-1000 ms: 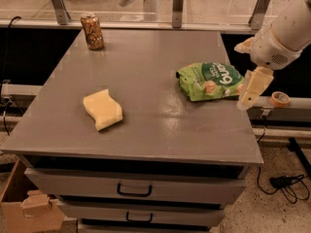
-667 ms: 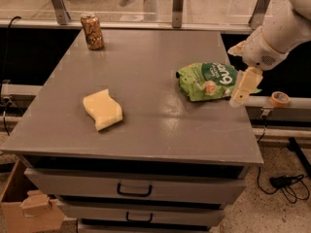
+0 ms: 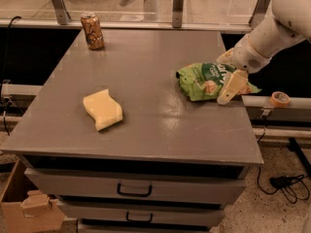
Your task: Pick green rice chip bag
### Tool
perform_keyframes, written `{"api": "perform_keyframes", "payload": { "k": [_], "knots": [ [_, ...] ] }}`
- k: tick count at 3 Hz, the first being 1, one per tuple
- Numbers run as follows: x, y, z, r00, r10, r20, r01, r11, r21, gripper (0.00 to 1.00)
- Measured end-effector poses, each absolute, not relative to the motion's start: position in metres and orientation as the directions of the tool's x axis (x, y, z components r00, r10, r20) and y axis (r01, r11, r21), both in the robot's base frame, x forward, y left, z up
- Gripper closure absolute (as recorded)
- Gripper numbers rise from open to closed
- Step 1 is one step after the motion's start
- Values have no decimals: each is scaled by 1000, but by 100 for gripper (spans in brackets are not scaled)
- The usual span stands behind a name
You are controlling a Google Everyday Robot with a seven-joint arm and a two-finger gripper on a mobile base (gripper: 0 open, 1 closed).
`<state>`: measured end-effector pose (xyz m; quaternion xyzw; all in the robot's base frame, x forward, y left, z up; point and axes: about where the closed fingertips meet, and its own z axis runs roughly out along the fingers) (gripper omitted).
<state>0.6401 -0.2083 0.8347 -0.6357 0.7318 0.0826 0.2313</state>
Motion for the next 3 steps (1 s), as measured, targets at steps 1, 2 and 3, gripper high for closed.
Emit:
{"api": "perform_keyframes", "payload": {
  "k": [1, 2, 3],
  "knots": [
    [641, -203, 838, -79, -882, -465, -972, 173, -162, 40],
    [631, -190, 860, -53, -869, -493, -974, 153, -164, 63],
    [614, -168, 899, -4, -838, -546, -976, 121, -179, 86]
  ]
}}
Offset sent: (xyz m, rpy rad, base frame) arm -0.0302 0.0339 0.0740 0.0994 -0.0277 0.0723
